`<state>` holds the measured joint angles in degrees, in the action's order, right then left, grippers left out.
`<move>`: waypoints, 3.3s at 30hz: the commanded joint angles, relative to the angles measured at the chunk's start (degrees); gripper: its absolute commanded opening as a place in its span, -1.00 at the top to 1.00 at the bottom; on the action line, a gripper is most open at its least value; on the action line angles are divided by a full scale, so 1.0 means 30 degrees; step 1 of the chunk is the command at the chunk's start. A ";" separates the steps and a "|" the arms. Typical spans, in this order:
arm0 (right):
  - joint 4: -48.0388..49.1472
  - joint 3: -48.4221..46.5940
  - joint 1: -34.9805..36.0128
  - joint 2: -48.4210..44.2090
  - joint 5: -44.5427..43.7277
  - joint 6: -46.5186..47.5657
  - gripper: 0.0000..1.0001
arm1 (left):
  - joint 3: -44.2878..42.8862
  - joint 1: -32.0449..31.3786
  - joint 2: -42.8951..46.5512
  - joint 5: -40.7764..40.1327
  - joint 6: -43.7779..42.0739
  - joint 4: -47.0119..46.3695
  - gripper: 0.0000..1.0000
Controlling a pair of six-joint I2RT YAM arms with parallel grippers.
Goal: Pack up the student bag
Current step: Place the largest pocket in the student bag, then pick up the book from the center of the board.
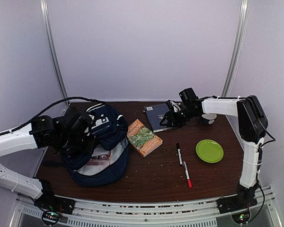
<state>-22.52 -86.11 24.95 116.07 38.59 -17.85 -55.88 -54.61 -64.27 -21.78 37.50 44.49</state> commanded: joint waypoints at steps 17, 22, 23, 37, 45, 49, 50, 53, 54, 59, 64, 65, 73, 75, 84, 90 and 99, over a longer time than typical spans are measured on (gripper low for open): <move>-0.1731 -0.3635 -0.3198 0.2414 -0.1770 -0.1440 -0.32 | -0.8138 0.1457 -0.8401 0.3437 -0.2254 -0.5668 -0.60; -0.2287 -0.4126 -0.3347 0.3180 -0.2126 -0.1466 -0.32 | -1.0561 0.2048 -1.1351 0.5671 -0.2117 -0.6736 -0.59; -0.2304 -0.4179 -0.3345 0.3311 -0.2127 -0.1625 -0.31 | -1.0987 0.2085 -1.1736 0.6022 -0.2137 -0.6816 -0.58; -0.1565 -0.3912 -0.3508 0.4559 -0.0447 -0.2922 -0.15 | -0.9768 0.2090 -1.1772 0.7035 -0.1660 -0.7569 -0.56; -0.0575 -0.3260 -0.3611 0.4778 0.0817 -0.3761 0.08 | -0.9702 0.2088 -1.1540 0.7004 -0.1631 -0.7564 -0.56; 0.0214 -0.2928 -0.3852 0.5021 0.1510 -0.4629 0.19 | -0.9762 0.2086 -1.1451 0.6939 -0.1629 -0.7513 -0.56; 0.0642 -0.2740 -0.3943 0.5061 0.1857 -0.5030 0.23 | -0.9763 0.2089 -1.1463 0.6912 -0.1659 -0.7492 -0.56; 0.1786 -0.2170 -0.4339 0.5072 0.2474 -0.5959 0.44 | -0.9790 0.2082 -1.1527 0.6790 -0.1673 -0.7311 -0.56; 0.2028 -0.2063 -0.4436 0.5078 0.2659 -0.6171 0.46 | -0.9814 0.2089 -1.1549 0.6791 -0.1661 -0.7302 -0.56; 0.2562 -0.1859 -0.4603 0.5101 0.3192 -0.6508 0.55 | -1.0331 0.2188 -1.2093 0.6813 -0.1608 -0.7260 -0.56; 0.3182 -0.1600 -0.4594 0.5167 0.3617 -0.6982 0.64 | -1.1640 0.2353 -1.3143 0.7192 -0.1573 -0.6953 -0.56; 0.3283 -0.1530 -0.4592 0.5152 0.3717 -0.7046 0.65 | -1.1799 0.2365 -1.3282 0.7189 -0.1571 -0.6950 -0.56; 0.2754 -0.1602 -0.4516 0.5233 0.3691 -0.6622 0.42 | -1.2119 0.3172 -1.4375 0.8281 -0.0817 -0.7704 -0.57; 0.2209 -0.1843 -0.4443 0.5226 0.3449 -0.6175 0.39 | -1.2226 0.3404 -1.4778 0.8675 -0.0588 -0.7970 -0.57; 0.2140 -0.2044 -0.4215 0.5472 0.4033 -0.6120 0.66 | -1.3911 0.4257 -1.7587 1.0255 0.0391 -0.8955 -0.57; 0.3920 -0.1345 -0.4243 0.5426 0.5054 -0.7291 1.00 | -1.5455 0.4867 -1.9891 1.1207 0.0887 -0.9866 -0.56; 0.6069 0.0073 -0.4688 0.3221 0.5786 -0.8594 1.00 | -1.5549 0.5020 -2.1216 1.2181 0.1916 -1.1362 -0.54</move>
<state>-8.27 -87.59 11.55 130.61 54.13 -41.63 -102.15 -39.68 -127.81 12.75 41.41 15.59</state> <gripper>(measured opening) 0.010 0.771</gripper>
